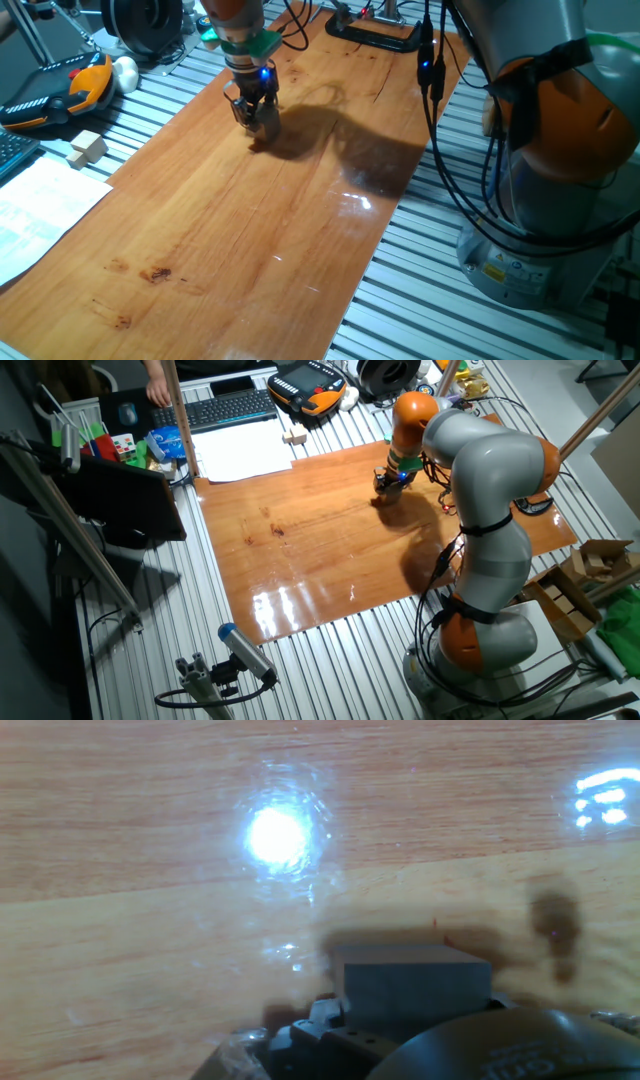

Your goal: Hold a small block with the gripper and sweep it from left to right on the table

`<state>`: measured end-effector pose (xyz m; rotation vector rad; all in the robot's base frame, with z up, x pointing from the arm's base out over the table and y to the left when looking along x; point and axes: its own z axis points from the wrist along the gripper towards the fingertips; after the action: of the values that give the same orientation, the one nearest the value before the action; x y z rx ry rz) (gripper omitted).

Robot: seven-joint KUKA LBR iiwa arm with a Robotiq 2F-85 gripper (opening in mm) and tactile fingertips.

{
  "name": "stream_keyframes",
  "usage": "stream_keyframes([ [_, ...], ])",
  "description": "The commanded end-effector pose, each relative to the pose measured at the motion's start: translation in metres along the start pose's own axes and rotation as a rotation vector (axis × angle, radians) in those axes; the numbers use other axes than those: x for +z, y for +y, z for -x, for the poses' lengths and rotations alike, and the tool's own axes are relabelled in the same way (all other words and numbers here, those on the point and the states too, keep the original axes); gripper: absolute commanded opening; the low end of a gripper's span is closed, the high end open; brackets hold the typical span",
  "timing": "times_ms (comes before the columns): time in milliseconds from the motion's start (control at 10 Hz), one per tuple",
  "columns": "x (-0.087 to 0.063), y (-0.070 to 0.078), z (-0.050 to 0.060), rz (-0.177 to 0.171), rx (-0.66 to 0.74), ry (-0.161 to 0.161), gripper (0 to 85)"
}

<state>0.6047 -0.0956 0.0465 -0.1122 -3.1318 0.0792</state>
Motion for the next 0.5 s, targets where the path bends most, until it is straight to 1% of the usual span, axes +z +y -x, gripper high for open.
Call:
stream_keyframes([
  [0,-0.0010,0.0011,0.0002,-0.002,0.003,-0.002,60.0],
  [400,-0.0020,0.0093,-0.0018,-0.003,0.019,-0.005,61.0],
])
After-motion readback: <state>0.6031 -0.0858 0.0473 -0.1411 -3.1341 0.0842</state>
